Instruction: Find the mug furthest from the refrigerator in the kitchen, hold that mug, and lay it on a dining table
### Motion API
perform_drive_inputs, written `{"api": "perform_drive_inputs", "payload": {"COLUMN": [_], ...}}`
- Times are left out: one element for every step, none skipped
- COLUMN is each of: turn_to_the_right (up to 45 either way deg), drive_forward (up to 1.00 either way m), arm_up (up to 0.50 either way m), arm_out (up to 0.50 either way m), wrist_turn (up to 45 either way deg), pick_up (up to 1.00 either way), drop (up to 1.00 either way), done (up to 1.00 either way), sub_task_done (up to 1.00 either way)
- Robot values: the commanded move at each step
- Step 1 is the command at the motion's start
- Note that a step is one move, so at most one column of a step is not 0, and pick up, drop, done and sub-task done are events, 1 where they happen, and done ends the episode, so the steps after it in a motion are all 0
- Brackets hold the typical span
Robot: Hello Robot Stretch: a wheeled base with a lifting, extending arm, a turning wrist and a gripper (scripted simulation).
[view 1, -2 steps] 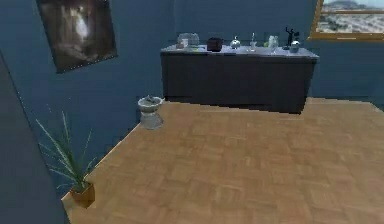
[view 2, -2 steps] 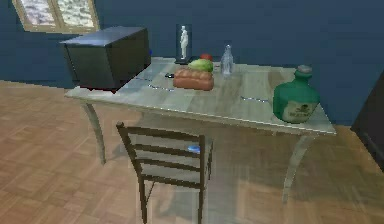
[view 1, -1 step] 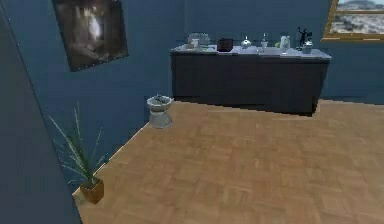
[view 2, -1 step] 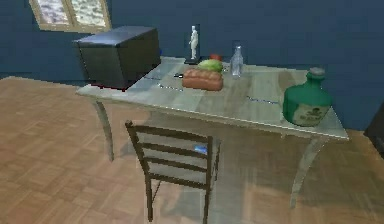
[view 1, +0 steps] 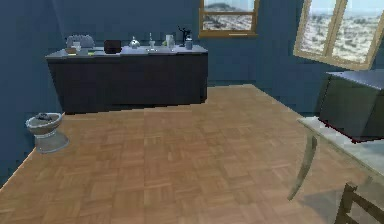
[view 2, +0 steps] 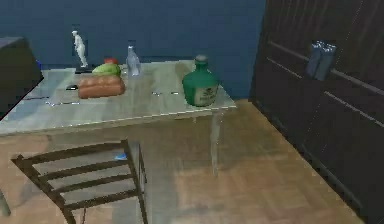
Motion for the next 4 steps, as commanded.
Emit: {"api": "perform_drive_inputs", "payload": {"turn_to_the_right": [0.0,-45.0,-45.0,-6.0], "drive_forward": [0.60,0.00,0.00,0.00], "arm_up": [0.00,0.00,0.00,0.00], "arm_out": [0.00,0.00,0.00,0.00], "wrist_turn": [0.0,0.0,0.0,0.0], "pick_up": [0.00,0.00,0.00,0.00], "drop": [0.00,0.00,0.00,0.00], "done": [0.00,0.00,0.00,0.00], "sub_task_done": [0.00,0.00,0.00,0.00]}}
